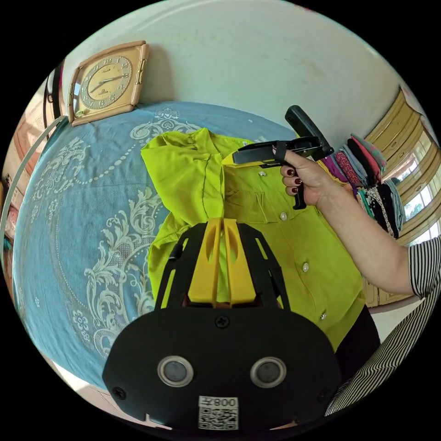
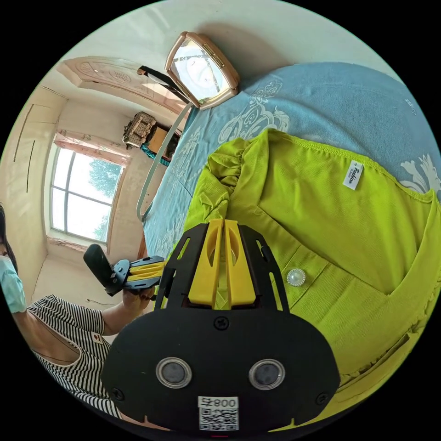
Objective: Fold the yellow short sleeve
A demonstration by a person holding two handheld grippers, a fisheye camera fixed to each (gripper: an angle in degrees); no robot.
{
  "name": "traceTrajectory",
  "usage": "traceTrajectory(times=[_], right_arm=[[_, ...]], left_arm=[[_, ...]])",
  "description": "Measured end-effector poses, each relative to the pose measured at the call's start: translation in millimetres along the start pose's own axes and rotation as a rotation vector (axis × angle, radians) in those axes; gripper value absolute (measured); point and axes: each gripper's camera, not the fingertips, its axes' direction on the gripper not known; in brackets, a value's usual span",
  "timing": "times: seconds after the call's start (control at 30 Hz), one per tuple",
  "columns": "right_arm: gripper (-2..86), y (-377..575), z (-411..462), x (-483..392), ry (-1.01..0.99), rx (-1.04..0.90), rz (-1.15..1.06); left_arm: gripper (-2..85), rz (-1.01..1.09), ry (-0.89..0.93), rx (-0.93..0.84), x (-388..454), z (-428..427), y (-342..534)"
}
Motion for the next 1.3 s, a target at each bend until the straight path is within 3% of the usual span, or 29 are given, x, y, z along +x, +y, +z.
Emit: traceTrajectory(times=[0.23,0.4,0.53,0.67,0.83,1.03,1.17,1.3], right_arm=[[0.1,2.8,-24.5,19.3,0.034,0.079,0.053],[0.1,-12.5,-26.4,-26.2,0.069,0.105,-0.100],[0.1,-48.4,4.4,-72.8,0.148,0.020,-0.230],[0.1,-67.3,45.9,-93.9,0.199,-0.144,-0.317],[0.1,-59.6,69.9,-70.0,0.366,-0.258,-0.272],[0.2,-62.3,62.4,-65.3,0.320,-0.223,-0.284],[0.6,-65.5,48.6,-79.5,0.311,-0.136,-0.311],[1.9,-79.3,48.4,-101.7,0.345,-0.059,-0.362]], left_arm=[[3.8,-0.043,0.073,0.004,-7.2,9.1,9.3],[5.9,-0.119,-0.014,0.090,-31.2,-11.2,19.7],[7.6,-0.181,0.003,0.104,-59.4,-13.1,17.6],[8.0,-0.155,0.162,0.145,-69.0,-11.4,17.3],[8.1,-0.202,0.133,0.193,-88.0,-13.0,31.8],[8.1,-0.317,0.144,0.168,-134.2,10.8,43.3],[6.5,-0.251,0.108,0.036,-135.3,41.8,33.0],[2.9,-0.252,0.088,0.037,-137.7,45.9,34.9]])
